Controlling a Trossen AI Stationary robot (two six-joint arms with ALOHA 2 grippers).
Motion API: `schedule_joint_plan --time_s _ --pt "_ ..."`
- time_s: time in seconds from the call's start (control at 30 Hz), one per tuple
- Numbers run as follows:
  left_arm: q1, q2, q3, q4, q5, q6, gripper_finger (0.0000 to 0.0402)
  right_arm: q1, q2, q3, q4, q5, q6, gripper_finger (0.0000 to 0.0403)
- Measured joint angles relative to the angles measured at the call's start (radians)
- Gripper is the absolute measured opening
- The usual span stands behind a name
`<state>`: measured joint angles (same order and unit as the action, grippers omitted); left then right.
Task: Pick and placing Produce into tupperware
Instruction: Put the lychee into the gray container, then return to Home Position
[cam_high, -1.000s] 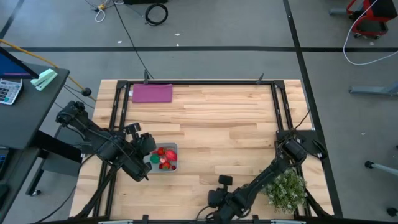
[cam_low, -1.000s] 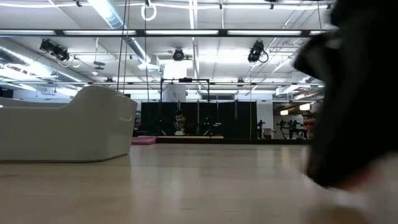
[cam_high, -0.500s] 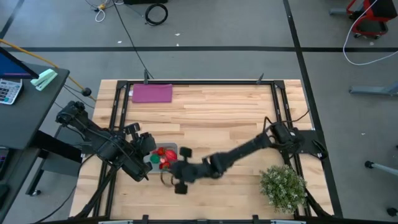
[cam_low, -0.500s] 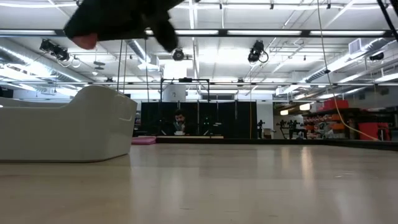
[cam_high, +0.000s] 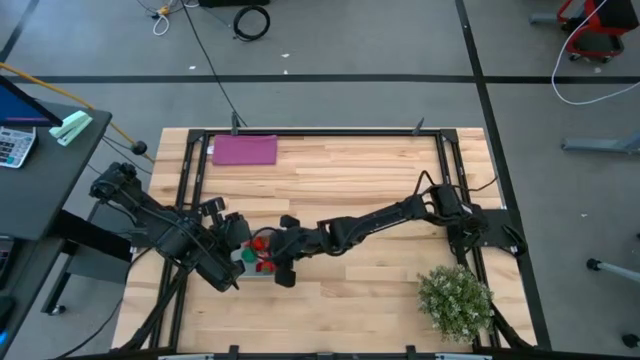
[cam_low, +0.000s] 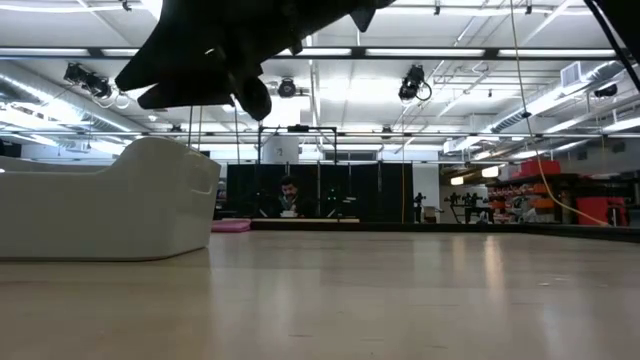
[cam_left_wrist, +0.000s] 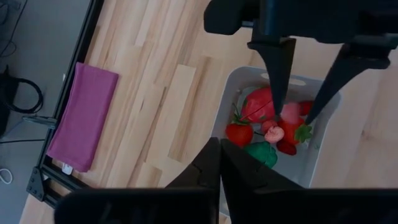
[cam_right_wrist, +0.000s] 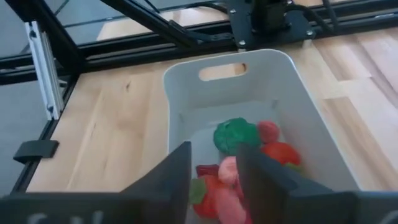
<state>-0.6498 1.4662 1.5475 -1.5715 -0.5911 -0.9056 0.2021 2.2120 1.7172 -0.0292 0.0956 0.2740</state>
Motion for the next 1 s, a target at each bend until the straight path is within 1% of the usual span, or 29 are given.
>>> schedule_joint_plan --time_s 0.1,0.17,0.23,0.3,0.4,0.47,0.53,0.63,0.73,0.87,0.93,1.0 --pt "0.000 0.000 0.000 0.000 0.000 0.002 0.0011 0.004 0.000 0.000 0.000 0.000 -0.016 0.0162" --pt "0.001 0.000 0.000 0.001 0.000 0.041 0.0010 0.004 -0.008 0.000 -0.007 -0.001 -0.028 0.0172" --pt "0.002 0.000 0.000 0.000 0.001 0.057 0.0011 0.004 -0.038 -0.002 -0.069 -0.006 -0.031 0.0177" --pt "-0.001 0.000 0.000 0.000 0.001 0.070 0.0014 0.004 -0.100 -0.002 -0.188 -0.008 -0.064 0.0178" --pt "0.000 -0.032 0.000 0.002 -0.021 0.132 0.0014 0.009 -0.219 0.001 -0.398 -0.001 -0.094 0.0177" --pt "0.017 -0.072 0.000 0.001 -0.062 0.108 0.0010 0.017 -0.302 0.000 -0.546 -0.001 -0.066 0.0177" --pt "0.041 -0.125 0.000 0.002 -0.075 0.068 0.0006 0.034 -0.389 0.000 -0.649 0.017 -0.019 0.0176" --pt "0.077 -0.235 0.000 0.000 -0.080 0.015 0.0005 0.095 -0.525 -0.031 -0.718 0.111 -0.012 0.0177" --pt "0.080 -0.362 0.000 0.000 -0.080 -0.059 0.0013 0.192 -0.653 -0.108 -0.745 0.242 0.032 0.0178" --pt "0.053 -0.510 -0.022 0.003 -0.117 -0.159 0.0023 0.358 -0.813 -0.299 -0.737 0.464 0.177 0.0176" --pt "0.035 -0.562 -0.076 0.003 -0.144 -0.213 0.0020 0.442 -0.878 -0.419 -0.735 0.559 0.290 0.0177" --pt "0.023 -0.597 -0.169 0.020 -0.154 -0.279 0.0013 0.516 -0.933 -0.540 -0.722 0.615 0.409 0.0177"
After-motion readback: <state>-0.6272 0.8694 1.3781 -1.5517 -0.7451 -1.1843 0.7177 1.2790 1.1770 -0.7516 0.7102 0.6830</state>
